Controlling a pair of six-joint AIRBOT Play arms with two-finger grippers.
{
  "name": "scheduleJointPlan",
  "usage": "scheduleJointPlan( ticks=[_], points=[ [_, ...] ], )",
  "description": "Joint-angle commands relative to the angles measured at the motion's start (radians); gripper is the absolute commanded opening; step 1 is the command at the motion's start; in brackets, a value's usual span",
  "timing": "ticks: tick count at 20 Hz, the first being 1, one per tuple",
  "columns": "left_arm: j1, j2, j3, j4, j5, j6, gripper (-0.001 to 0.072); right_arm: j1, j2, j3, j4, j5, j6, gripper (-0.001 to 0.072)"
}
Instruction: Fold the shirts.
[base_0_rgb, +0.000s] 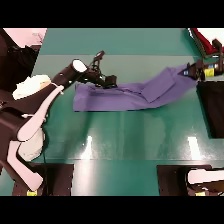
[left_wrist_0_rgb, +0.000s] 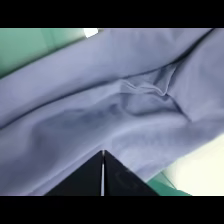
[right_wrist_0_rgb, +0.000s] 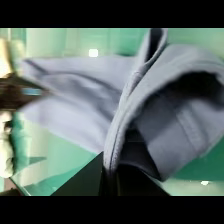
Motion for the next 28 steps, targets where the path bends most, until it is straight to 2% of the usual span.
scheduleJointPlan(
  ticks=[1,4,11,17,23,26,28],
  points=[
    [-0.061,-0.115,0.103,-0.002,0.014,-0.025,0.0023,0.132,0.018,0.170,0.018,0.008,0.077,0.0014],
    [-0.090,-0.175,0.169,-0.011,0.023,-0.029,0.0023,0.246,0.018,0.251,0.016,-0.020,0.087,0.0014],
    [-0.089,-0.180,0.176,-0.010,0.025,-0.027,0.0023,0.420,-0.040,0.371,0.015,-0.076,0.087,0.0014],
    [0.022,-0.137,0.178,0.077,-0.163,-0.027,0.0022,0.502,-0.125,0.430,0.009,-0.073,0.082,0.0014],
    [0.172,0.031,0.181,0.323,-0.348,-0.008,0.0023,0.589,-0.177,0.430,0.010,-0.080,0.037,0.0014],
    [0.268,0.130,0.181,0.413,-0.419,0.006,0.0023,0.668,-0.227,0.430,0.012,-0.142,0.011,0.0015],
    [0.332,0.196,0.181,0.426,-0.438,0.007,0.0023,0.743,-0.277,0.430,0.012,-0.228,-0.049,0.0017]
  ],
)
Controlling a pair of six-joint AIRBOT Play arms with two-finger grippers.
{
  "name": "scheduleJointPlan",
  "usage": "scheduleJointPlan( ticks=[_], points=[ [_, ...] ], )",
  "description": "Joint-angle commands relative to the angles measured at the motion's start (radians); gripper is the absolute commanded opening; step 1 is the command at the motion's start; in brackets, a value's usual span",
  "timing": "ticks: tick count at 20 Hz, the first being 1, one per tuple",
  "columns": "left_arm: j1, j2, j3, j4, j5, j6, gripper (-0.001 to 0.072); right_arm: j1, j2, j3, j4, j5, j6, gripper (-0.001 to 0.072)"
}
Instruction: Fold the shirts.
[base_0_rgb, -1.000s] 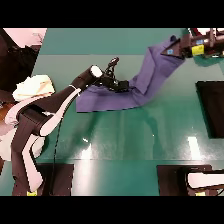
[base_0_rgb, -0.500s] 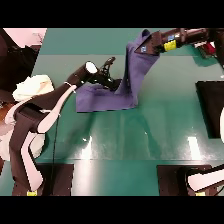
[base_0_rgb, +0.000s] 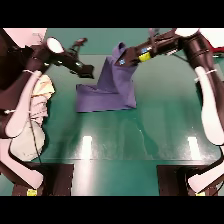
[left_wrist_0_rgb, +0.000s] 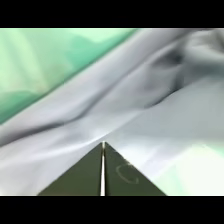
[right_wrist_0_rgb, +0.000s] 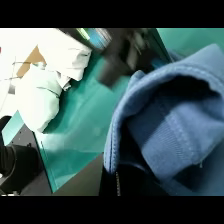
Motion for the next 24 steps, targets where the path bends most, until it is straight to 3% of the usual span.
scheduleJointPlan(
  ticks=[1,2,3,5,6,7,9,12,14,16,20,24],
  points=[
    [0.111,0.116,0.001,0.073,-0.068,0.009,0.0023,0.124,-0.081,0.001,0.001,-0.147,-0.093,0.0018],
    [0.140,0.146,0.001,0.073,-0.067,0.009,0.0023,0.172,-0.114,0.001,0.000,-0.217,-0.108,0.0022],
    [0.164,0.171,0.001,0.073,-0.068,0.008,0.0024,0.219,-0.151,0.001,0.001,-0.283,-0.118,0.0106],
    [0.207,0.216,0.001,0.073,-0.069,0.008,0.0024,0.296,-0.206,0.001,0.003,-0.382,-0.179,0.0401],
    [0.222,0.230,0.001,0.073,-0.071,0.008,0.0024,0.323,-0.221,0.001,0.002,-0.428,-0.179,0.0647],
    [0.235,0.242,0.001,0.072,-0.075,0.008,0.0024,0.335,-0.223,0.001,0.000,-0.448,-0.179,0.0720],
    [0.247,0.249,0.001,0.068,-0.087,0.007,0.0024,0.316,-0.192,0.001,-0.008,-0.423,-0.179,0.0717],
    [0.247,0.249,0.000,0.062,-0.109,0.007,0.0024,0.211,-0.119,-0.005,-0.189,-0.189,-0.098,0.0712],
    [0.247,0.249,0.000,0.055,-0.108,0.008,0.0024,0.114,-0.055,-0.082,-0.299,-0.053,-0.051,0.0682],
    [0.247,0.248,0.000,0.037,-0.107,0.008,0.0024,0.002,0.011,-0.208,-0.343,-0.015,-0.018,0.0674],
    [0.247,0.248,0.000,0.033,-0.107,0.008,0.0024,-0.213,0.075,-0.440,-0.322,-0.063,0.090,0.0676],
    [0.245,0.247,0.000,0.033,-0.105,0.008,0.0024,-0.320,0.007,-0.573,-0.091,-0.117,0.087,0.0677]
  ],
)
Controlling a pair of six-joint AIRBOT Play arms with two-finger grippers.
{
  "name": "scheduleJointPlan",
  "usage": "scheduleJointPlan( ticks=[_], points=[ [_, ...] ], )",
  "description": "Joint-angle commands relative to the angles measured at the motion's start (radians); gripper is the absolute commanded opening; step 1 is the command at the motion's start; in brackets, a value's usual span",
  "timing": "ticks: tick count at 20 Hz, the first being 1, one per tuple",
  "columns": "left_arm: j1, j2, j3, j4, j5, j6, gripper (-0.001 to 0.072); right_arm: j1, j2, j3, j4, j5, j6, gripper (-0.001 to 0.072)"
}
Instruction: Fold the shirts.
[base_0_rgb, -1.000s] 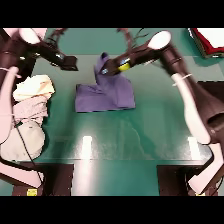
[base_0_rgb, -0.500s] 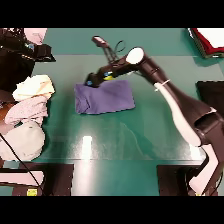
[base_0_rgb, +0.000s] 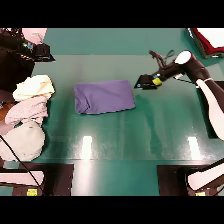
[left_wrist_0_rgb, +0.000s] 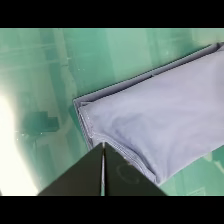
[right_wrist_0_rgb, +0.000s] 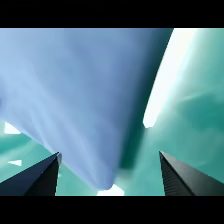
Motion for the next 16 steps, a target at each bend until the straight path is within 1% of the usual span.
scheduleJointPlan(
  ticks=[1,3,4,9,10,11,12,13,14,15,16],
  points=[
    [-0.001,0.000,0.000,-0.004,0.002,0.000,0.0024,-0.082,-0.060,-0.112,0.202,-0.031,0.005,0.0676],
    [-0.001,0.000,0.000,-0.004,0.004,0.000,0.0024,-0.055,-0.122,-0.092,0.281,-0.025,-0.019,0.0676],
    [-0.001,0.000,0.000,-0.004,0.004,0.000,0.0024,-0.031,-0.150,-0.068,0.293,-0.025,-0.020,0.0675],
    [-0.001,0.000,0.000,-0.006,0.003,0.000,0.0024,0.122,-0.275,0.122,0.289,-0.030,-0.019,0.0673],
    [-0.001,0.000,0.000,-0.006,0.003,0.000,0.0024,0.146,-0.288,0.151,0.289,-0.034,-0.020,0.0661],
    [-0.001,0.000,0.000,-0.007,0.003,0.000,0.0024,0.168,-0.298,0.180,0.288,-0.037,-0.020,0.0521],
    [-0.001,0.000,0.000,-0.014,0.002,0.000,0.0024,0.185,-0.305,0.205,0.288,-0.037,-0.020,0.0352],
    [-0.001,0.000,0.000,-0.025,0.000,0.000,0.0024,0.195,-0.306,0.220,0.287,-0.040,-0.021,0.0229],
    [-0.001,0.000,0.000,-0.036,-0.003,0.000,0.0024,0.203,-0.306,0.236,0.287,-0.036,-0.022,0.0076],
    [-0.001,0.000,0.000,-0.048,-0.004,0.000,0.0024,0.204,-0.305,0.254,0.287,-0.027,-0.025,0.0018],
    [-0.003,0.000,0.000,-0.061,-0.003,0.000,0.0024,0.203,-0.304,0.272,0.286,-0.009,-0.025,0.0017]
  ],
)
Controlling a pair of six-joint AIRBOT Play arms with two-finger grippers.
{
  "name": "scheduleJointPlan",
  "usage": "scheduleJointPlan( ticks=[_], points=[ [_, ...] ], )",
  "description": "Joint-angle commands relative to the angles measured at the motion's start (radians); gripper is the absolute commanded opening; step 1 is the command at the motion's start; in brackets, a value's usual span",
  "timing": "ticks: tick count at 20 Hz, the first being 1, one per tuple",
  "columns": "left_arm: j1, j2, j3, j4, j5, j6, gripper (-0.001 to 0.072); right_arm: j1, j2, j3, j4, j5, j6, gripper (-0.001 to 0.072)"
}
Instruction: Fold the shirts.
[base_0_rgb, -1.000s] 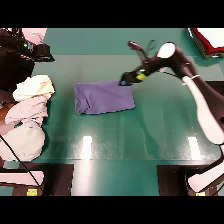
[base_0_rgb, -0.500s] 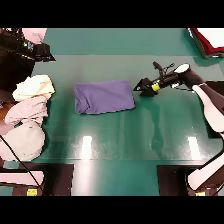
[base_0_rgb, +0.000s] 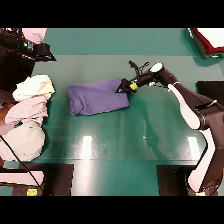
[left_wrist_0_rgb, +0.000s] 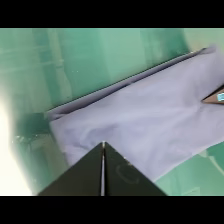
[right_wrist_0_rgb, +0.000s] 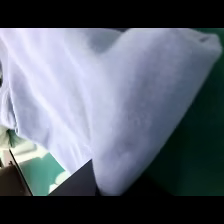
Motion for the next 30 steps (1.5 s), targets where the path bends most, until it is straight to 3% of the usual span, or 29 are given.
scheduleJointPlan(
  ticks=[1,8,12,16,22,30],
  points=[
    [-0.008,0.000,0.000,-0.038,-0.005,-0.001,0.0024,0.013,-0.005,0.072,0.008,0.039,-0.003,0.0016],
    [-0.191,0.000,0.000,-0.037,0.007,0.000,0.0024,-0.220,0.257,-0.082,-0.011,0.034,-0.003,0.0016],
    [-0.306,0.000,0.000,-0.037,0.081,0.000,0.0024,-0.487,0.497,-0.248,-0.140,-0.085,-0.003,0.0016],
    [-0.384,0.000,0.000,-0.037,0.201,0.000,0.0024,-0.798,0.668,-0.368,-0.156,-0.221,-0.002,0.0016],
    [-0.468,0.000,0.000,-0.036,0.269,0.000,0.0024,-1.106,0.671,-0.391,-0.138,-0.277,-0.003,0.0015],
    [-0.475,0.000,0.000,-0.029,0.265,0.000,0.0024,-1.123,0.579,-0.208,-0.085,-0.179,-0.003,0.0015]
  ],
)
